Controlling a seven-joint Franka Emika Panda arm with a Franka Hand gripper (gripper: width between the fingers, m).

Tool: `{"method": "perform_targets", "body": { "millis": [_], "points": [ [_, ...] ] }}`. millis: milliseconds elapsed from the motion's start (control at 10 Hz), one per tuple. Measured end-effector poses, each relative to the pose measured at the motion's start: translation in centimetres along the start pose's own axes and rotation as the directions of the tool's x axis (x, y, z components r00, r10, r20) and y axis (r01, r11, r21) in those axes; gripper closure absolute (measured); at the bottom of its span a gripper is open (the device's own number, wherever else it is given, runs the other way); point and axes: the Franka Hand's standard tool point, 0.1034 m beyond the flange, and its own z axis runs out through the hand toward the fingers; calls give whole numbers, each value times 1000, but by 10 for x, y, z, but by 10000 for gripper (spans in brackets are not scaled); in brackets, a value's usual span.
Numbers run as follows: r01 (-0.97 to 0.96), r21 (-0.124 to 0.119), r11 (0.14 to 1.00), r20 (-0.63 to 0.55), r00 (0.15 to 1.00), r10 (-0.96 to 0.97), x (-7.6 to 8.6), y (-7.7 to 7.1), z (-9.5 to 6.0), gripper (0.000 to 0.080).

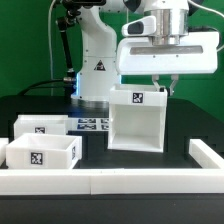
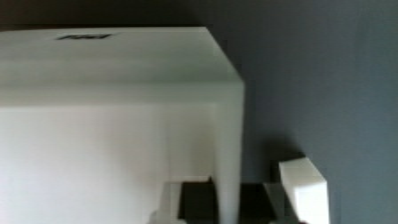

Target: Assemble drawer

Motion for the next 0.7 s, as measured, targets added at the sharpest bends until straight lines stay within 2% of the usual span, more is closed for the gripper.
{"method": "perform_targets", "body": {
  "millis": [300, 400, 500, 700],
  "points": [
    [39, 31, 999, -83, 996, -37, 39, -9, 3, 762],
    [57, 34, 998, -97, 994, -53, 47, -12, 4, 762],
    [84, 38, 996, -118, 990, -79, 55, -14, 4, 761],
    [108, 38, 993, -132, 986, -102, 59, -15, 4, 761]
  ]
}}
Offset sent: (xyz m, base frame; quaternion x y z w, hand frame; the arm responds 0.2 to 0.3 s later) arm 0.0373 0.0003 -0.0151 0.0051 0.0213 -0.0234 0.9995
